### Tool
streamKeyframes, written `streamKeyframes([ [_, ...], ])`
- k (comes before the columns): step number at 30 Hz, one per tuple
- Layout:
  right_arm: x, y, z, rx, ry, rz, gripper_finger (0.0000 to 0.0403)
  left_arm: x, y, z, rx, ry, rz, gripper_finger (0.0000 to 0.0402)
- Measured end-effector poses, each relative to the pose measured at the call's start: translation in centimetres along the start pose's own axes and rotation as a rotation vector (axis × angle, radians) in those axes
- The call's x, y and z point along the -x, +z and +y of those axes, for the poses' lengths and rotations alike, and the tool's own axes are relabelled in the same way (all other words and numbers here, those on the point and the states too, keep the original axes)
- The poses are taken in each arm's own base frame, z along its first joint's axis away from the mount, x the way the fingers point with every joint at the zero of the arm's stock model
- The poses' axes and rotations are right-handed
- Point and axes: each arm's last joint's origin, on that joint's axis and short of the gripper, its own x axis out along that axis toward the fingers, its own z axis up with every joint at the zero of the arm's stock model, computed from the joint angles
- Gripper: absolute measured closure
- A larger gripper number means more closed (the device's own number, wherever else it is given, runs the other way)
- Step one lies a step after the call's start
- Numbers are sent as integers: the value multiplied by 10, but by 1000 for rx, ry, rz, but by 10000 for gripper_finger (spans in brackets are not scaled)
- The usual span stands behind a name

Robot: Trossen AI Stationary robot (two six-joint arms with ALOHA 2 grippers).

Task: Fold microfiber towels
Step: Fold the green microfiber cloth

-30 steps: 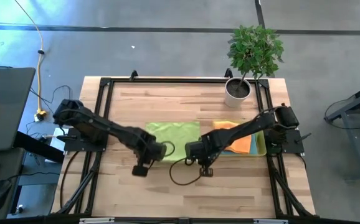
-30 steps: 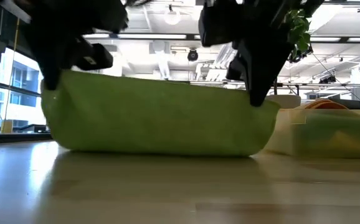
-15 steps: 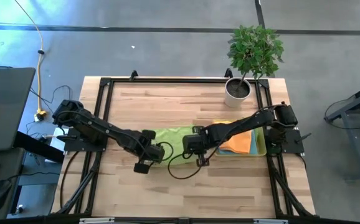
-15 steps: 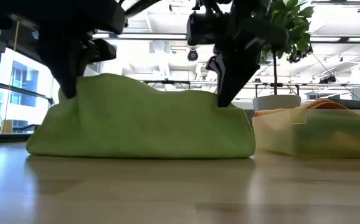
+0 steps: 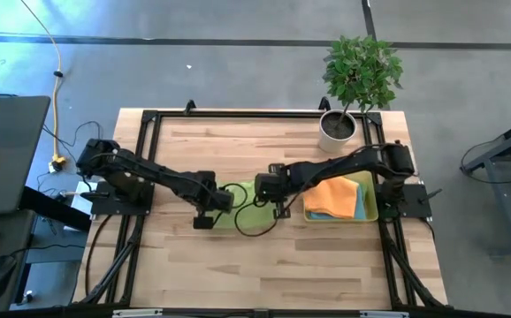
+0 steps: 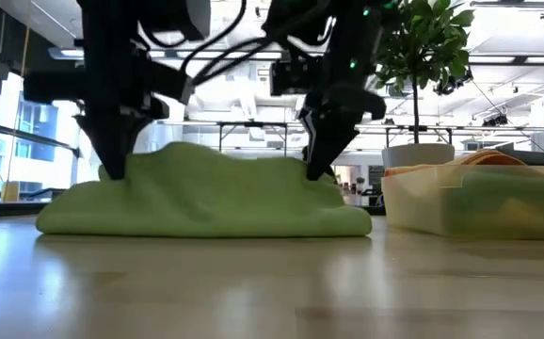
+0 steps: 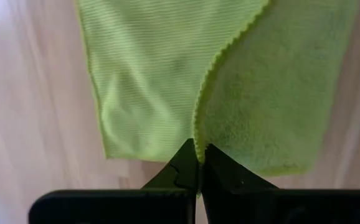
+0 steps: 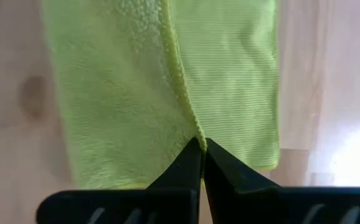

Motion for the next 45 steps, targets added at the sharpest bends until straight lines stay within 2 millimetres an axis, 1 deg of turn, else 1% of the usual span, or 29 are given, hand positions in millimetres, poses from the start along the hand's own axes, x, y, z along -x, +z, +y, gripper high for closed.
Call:
streamKeyframes([
  [5, -14, -2, -15, -29, -10, 29, 402, -13, -1, 14, 8, 8, -4, 399],
  [9, -20, -4, -24, -50, -15, 44, 402, -20, -4, 23, 37, 14, 20, 399],
  [18, -22, -7, -38, -74, -26, 48, 402, -23, -3, 36, 62, 16, 30, 398],
  [24, -22, -7, -39, -37, -25, 49, 399, -23, -3, 38, 69, 10, 32, 398],
  [26, -22, -7, -39, -40, -26, 49, 386, -23, -3, 38, 69, 13, 32, 394],
  [29, -22, -7, -40, -42, -61, 57, 348, -23, -3, 38, 69, 15, 32, 379],
  [32, -20, -9, -41, -80, -108, 84, 305, -23, -4, 39, 79, 17, 33, 353],
  [35, -14, -9, -43, -132, -129, 126, 276, -23, -4, 40, 110, 58, 39, 321],
  [38, -8, -7, -42, -189, -79, 142, 267, -23, -7, 42, 179, 123, 52, 295],
  [40, -9, -4, -39, -226, -6, 101, 267, -22, -9, 42, 226, 100, 77, 284],
  [43, -17, -3, -30, -251, 62, 46, 272, -21, -10, 38, 257, -60, 118, 281],
  [45, -20, -2, -25, -258, 89, 21, 277, -21, -9, 33, 240, -165, 126, 283],
])
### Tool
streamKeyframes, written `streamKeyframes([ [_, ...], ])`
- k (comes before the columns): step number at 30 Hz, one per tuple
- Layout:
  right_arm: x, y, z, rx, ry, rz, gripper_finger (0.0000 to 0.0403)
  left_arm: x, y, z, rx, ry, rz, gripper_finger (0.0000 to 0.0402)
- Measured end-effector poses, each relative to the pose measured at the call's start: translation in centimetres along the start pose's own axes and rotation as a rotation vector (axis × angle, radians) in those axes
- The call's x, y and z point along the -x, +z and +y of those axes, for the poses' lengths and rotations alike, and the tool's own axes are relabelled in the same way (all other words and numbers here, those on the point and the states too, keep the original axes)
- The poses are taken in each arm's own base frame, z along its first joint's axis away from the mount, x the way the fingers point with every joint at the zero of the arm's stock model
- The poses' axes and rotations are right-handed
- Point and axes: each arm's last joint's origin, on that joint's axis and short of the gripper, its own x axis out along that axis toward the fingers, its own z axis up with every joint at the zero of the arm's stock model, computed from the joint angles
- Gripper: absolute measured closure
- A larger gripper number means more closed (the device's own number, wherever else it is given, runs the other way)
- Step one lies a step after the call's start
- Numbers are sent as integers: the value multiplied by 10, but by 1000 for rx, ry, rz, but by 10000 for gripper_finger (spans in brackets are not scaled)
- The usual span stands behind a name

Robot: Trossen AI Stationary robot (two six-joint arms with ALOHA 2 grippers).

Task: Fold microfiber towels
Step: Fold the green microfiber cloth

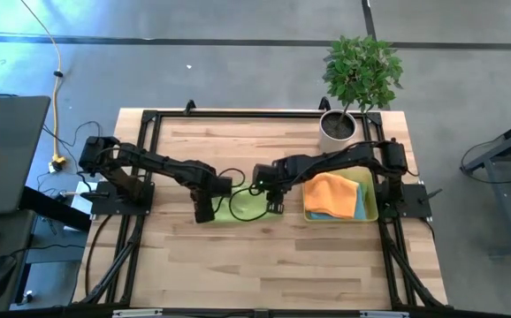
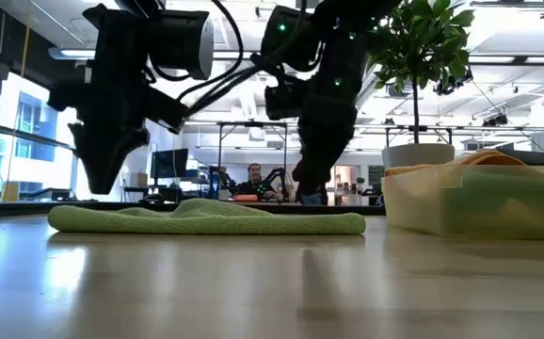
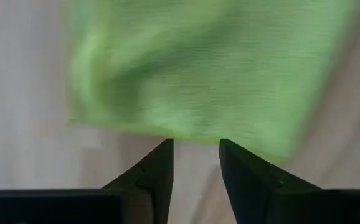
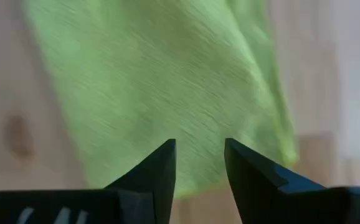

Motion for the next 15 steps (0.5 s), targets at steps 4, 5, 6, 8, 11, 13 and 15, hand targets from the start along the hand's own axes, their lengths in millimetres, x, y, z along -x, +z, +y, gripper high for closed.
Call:
streamKeyframes([
  [4, -7, -1, 7, -10, 46, -41, 283, 0, 3, -11, -116, -76, -47, 291],
  [5, -9, -2, 9, -7, 48, -48, 284, -1, 4, -13, -141, -77, -73, 292],
  [6, -11, -4, 10, -4, 47, -54, 285, -2, 6, -15, -163, -73, -99, 294],
  [8, -16, -9, 10, -16, 28, -44, 286, -5, 7, -17, -185, -54, -140, 295],
  [11, -23, -18, 10, -43, 10, -24, 286, -10, 8, -18, -205, -51, -184, 296],
  [13, -28, -24, 9, -47, 4, -2, 286, -15, 5, -17, -205, -49, -172, 295],
  [15, -32, -30, 9, -47, 2, 15, 286, -20, 1, -16, -195, -44, -150, 296],
])
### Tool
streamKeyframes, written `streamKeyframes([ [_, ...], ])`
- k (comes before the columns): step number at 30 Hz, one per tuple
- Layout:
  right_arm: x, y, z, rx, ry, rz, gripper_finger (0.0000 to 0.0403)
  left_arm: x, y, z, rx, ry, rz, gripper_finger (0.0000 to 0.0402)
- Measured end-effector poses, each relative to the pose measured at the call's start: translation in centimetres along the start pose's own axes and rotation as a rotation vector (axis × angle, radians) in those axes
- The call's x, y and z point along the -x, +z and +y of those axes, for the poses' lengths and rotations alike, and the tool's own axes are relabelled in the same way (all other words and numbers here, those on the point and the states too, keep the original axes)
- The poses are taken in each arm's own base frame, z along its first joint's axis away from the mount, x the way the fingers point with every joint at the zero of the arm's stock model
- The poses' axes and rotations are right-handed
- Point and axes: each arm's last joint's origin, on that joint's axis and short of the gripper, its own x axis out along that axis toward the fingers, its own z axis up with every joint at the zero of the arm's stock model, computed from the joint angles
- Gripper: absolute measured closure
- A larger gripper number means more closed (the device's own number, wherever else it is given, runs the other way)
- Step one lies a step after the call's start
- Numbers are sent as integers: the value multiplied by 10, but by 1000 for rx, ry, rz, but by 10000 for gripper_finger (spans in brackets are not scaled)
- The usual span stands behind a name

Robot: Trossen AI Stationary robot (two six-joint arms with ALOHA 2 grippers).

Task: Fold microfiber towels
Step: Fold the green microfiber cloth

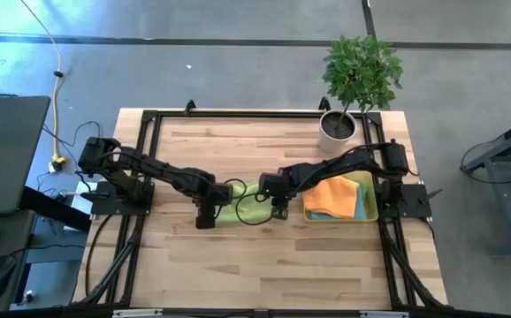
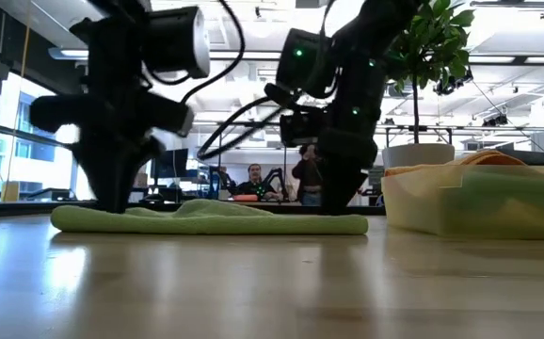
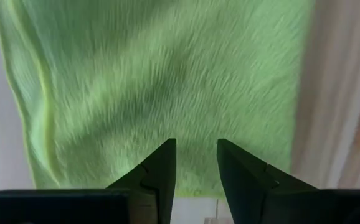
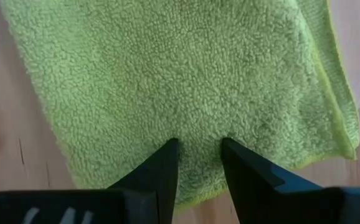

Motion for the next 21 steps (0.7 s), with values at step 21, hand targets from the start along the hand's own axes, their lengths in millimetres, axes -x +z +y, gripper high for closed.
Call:
streamKeyframes([
  [21, 23, 11, -26, 72, -120, -3, 286, -11, -17, -18, 236, -71, 90, 300],
])
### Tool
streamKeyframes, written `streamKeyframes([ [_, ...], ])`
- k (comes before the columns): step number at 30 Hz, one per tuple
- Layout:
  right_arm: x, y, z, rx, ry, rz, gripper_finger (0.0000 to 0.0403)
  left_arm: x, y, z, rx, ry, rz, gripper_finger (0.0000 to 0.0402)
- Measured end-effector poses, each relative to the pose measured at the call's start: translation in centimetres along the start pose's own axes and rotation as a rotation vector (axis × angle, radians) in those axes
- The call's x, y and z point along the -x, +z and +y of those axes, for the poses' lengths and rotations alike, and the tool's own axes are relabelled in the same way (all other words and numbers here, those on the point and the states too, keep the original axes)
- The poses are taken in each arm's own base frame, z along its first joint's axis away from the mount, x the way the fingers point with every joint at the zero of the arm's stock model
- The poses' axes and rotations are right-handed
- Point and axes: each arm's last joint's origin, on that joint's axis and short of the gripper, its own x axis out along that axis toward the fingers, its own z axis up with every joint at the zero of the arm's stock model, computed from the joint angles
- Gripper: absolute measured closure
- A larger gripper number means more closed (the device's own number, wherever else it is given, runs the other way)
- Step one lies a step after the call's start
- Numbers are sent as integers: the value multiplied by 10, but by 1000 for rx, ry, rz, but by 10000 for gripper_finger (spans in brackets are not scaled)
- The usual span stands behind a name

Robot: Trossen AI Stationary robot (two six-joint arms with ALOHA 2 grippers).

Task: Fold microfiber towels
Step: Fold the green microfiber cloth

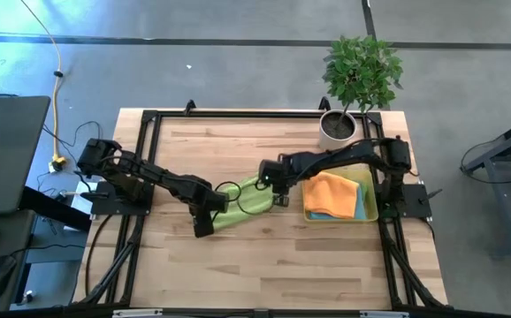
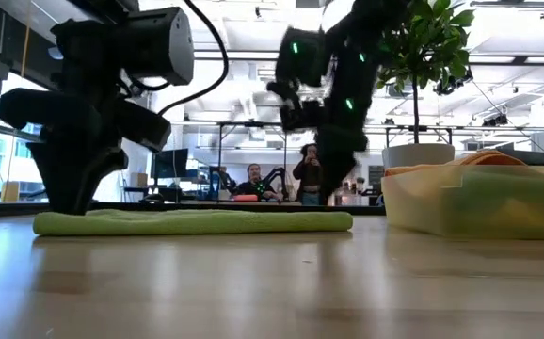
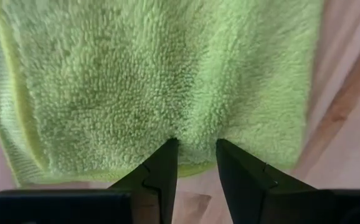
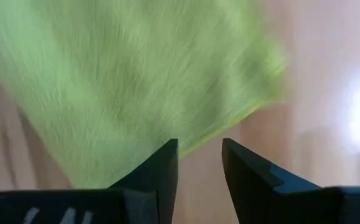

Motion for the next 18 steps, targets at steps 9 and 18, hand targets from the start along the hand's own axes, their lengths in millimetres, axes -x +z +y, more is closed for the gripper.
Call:
streamKeyframes([
  [9, 21, 17, -29, -433, 78, -40, 284, 35, 28, -14, -54, -48, -126, 300],
  [18, 5, 6, -36, -706, 174, -3, 282, 67, 40, -23, -98, -53, -157, 300],
])
